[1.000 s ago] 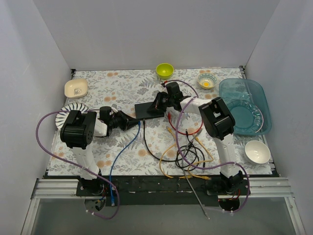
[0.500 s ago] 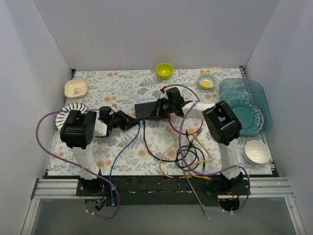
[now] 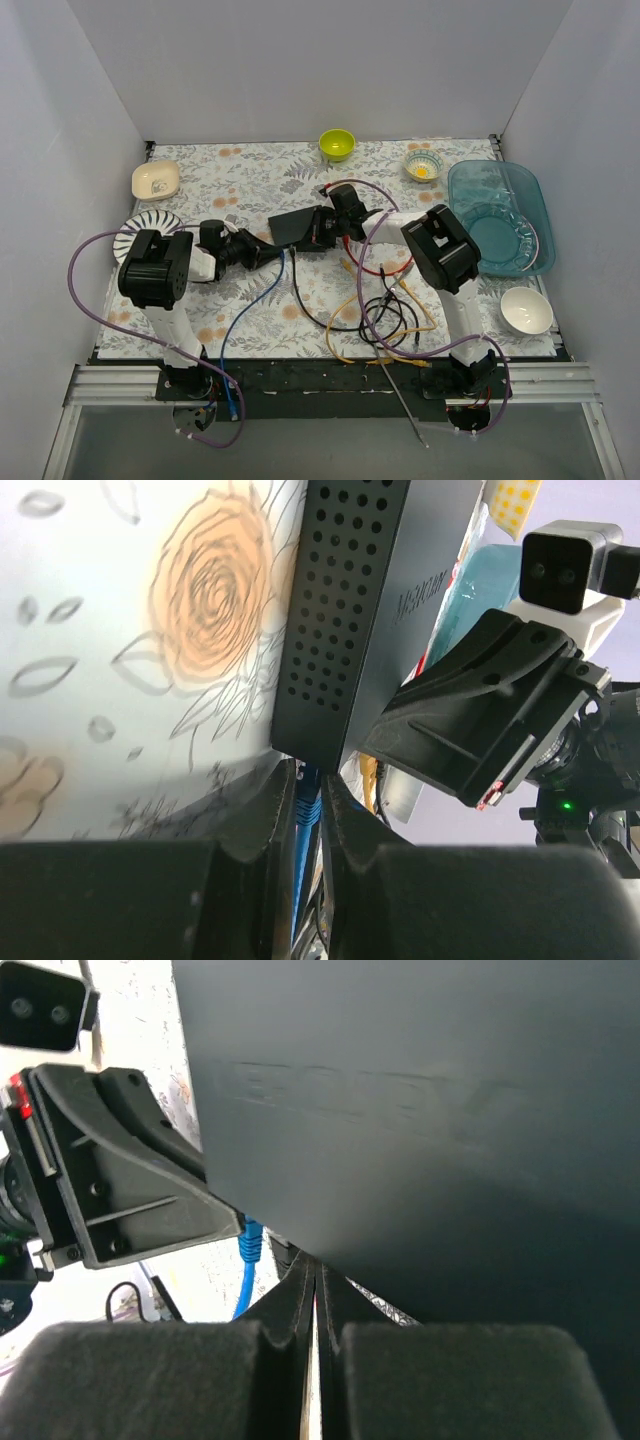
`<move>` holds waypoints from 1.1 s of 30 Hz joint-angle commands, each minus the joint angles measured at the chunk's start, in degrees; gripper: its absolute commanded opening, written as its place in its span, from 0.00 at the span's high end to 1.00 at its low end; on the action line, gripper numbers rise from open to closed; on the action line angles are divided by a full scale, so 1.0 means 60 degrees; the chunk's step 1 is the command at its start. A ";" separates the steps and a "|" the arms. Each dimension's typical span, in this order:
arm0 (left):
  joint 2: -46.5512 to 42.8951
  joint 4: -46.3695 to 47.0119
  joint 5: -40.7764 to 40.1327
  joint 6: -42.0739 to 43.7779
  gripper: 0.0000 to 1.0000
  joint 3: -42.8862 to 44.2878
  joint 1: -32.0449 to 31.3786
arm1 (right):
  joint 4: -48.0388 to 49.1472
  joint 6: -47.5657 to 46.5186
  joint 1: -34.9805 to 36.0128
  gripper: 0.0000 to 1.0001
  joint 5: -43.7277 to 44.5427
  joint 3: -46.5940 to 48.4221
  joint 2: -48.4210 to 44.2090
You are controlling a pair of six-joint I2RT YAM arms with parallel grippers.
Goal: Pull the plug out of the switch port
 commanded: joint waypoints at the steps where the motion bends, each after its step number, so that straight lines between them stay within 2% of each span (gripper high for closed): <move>1: -0.0764 -0.1055 0.0368 0.0407 1.00 -0.0575 0.0041 | 0.0449 0.0311 -0.0057 0.98 0.0380 0.0462 0.0192; 6: -0.1408 -0.1625 0.0280 0.0773 1.00 -0.0971 0.0041 | 0.0464 0.0209 -0.0072 0.98 0.0453 0.0199 -0.0085; 10: -0.1293 -0.1671 0.0324 0.0861 1.00 -0.1031 0.0041 | 0.0508 0.0092 -0.0057 0.98 0.0394 0.0037 -0.0349; 14: -0.0824 -0.1816 0.0572 0.0905 1.00 -0.0724 0.0026 | 0.0392 -0.0698 0.0001 0.95 0.1328 0.0080 -0.1183; 15: -0.0765 -0.1919 0.0602 0.1036 1.00 -0.0534 0.0026 | 0.0028 -0.1062 -0.0028 0.91 0.1477 0.0298 -0.1286; 16: -0.0692 -0.2021 0.0631 0.1138 1.00 -0.0431 -0.0003 | -0.0193 -0.1269 -0.0043 0.81 0.1566 0.0895 -0.1229; 19: -0.0370 -0.2709 0.0778 0.1635 1.00 0.0138 -0.0091 | -0.0867 -0.1579 -0.0174 0.71 0.1698 0.2199 -0.0761; 25: 0.0275 -0.3442 0.0998 0.1974 1.00 0.0770 -0.0457 | -0.0912 -0.1344 -0.0584 0.69 0.1508 0.3345 0.0234; 29: 0.0437 -0.3633 0.0954 0.2033 1.00 0.0976 -0.0691 | -0.1511 -0.1432 -0.0789 0.69 0.1275 0.5113 0.1535; 33: 0.0175 -0.3940 0.0895 0.2077 1.00 0.1021 -0.0779 | -0.1836 -0.1111 -0.0922 0.69 0.0952 0.6200 0.2578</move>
